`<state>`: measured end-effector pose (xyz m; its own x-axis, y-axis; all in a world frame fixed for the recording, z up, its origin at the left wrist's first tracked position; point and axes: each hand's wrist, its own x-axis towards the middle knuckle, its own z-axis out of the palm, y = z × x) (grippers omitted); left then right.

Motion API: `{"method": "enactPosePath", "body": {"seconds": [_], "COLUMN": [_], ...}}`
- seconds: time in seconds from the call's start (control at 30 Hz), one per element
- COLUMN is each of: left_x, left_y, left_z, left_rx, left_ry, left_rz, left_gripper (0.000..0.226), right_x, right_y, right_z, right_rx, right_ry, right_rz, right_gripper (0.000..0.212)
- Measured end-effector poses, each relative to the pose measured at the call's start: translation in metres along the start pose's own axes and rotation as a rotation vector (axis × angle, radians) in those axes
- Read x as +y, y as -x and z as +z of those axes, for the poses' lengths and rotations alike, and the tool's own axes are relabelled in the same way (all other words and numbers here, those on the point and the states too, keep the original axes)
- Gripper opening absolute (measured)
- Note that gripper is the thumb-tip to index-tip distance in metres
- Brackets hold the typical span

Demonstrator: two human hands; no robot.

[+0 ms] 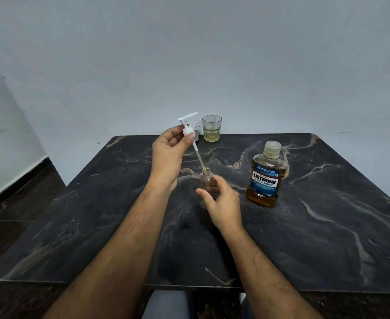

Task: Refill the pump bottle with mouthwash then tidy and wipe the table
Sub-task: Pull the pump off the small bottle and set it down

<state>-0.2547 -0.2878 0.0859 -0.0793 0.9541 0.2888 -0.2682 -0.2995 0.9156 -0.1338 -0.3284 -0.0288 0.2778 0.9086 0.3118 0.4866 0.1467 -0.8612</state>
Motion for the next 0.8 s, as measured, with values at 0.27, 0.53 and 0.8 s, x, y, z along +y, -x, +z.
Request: {"method": "enactPosePath", "body": {"seconds": [0.27,0.53,0.8], "left_x": [0.006,-0.003,-0.050], "left_y": [-0.005,-0.010,0.008], "left_z": [-0.010,-0.041,-0.089], "left_rx": [0.078,-0.006,-0.155], "left_ry": [0.028,-0.353,-0.856], "left_rz": [-0.049,-0.204,-0.369], "left_gripper": [0.017,0.015,0.015], "right_x": [0.005,0.005,0.004], "right_y": [0.000,0.000,0.001], "right_z": [0.004,0.003,0.002], "right_rx": [0.010,0.027,0.034], "right_ry": [-0.028,-0.035,-0.038], "right_rz": [0.005,-0.013,-0.030], "right_gripper": [0.041,0.036,0.034]}}
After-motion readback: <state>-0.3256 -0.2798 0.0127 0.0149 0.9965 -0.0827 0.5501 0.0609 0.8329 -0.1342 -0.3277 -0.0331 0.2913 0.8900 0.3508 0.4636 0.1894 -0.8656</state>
